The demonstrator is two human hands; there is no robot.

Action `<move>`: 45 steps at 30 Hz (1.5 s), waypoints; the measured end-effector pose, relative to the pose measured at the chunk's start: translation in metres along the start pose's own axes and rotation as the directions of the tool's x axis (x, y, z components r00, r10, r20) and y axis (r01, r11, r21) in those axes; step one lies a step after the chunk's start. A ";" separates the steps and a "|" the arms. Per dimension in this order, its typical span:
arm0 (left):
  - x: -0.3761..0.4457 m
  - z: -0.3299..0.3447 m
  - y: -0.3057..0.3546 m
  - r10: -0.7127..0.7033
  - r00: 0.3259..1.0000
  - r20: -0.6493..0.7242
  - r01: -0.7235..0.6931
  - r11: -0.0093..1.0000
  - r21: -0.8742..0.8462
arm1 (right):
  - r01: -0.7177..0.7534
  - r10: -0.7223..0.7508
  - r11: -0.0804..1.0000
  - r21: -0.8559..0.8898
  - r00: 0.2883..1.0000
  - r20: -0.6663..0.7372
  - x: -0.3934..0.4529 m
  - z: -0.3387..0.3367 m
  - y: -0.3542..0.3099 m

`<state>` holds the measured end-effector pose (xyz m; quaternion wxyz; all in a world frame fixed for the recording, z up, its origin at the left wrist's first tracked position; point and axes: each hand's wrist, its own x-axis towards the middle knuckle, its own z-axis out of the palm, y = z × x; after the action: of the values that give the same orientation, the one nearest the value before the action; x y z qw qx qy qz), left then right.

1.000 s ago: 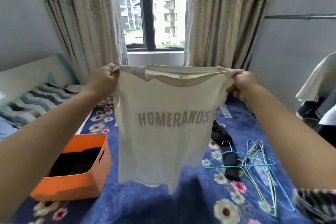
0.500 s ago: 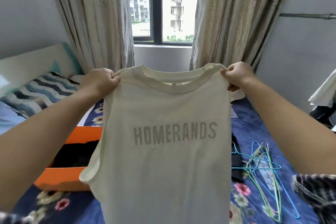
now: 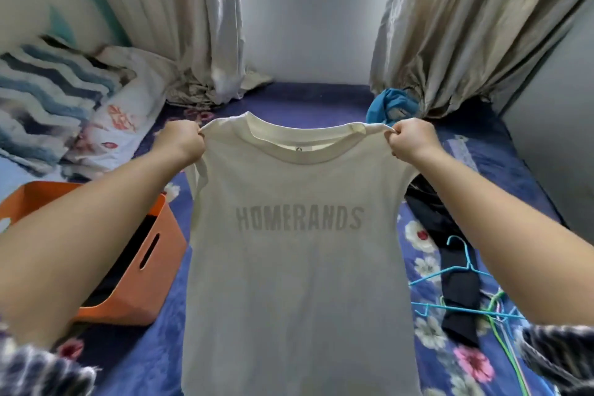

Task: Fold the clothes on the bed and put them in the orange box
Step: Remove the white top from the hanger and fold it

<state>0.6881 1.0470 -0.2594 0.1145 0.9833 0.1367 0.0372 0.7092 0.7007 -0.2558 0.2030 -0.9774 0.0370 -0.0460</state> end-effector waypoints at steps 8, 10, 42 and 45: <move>0.106 0.108 0.007 -0.015 1.000 -0.004 0.015 0.999 -0.032 | -0.109 0.109 0.994 -0.001 0.993 -0.049 0.099 0.110 0.026; 0.134 0.126 0.007 -0.018 0.999 -0.030 0.017 0.998 -0.054 | -0.113 0.114 0.993 0.010 0.990 -0.080 0.125 0.126 0.028; 0.048 0.443 -0.095 -0.130 0.959 0.250 0.102 0.987 0.124 | -0.082 0.238 0.909 -0.409 0.907 0.346 0.029 0.418 0.184; 0.019 0.436 -0.105 -0.159 0.950 0.270 0.129 0.984 0.126 | -0.079 0.262 0.900 -0.429 0.885 0.385 -0.006 0.410 0.181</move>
<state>0.7243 1.0566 -0.7062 0.0823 0.9707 0.1924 -0.1177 0.7369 0.6969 -0.7027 0.0045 -0.9760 0.0873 0.1996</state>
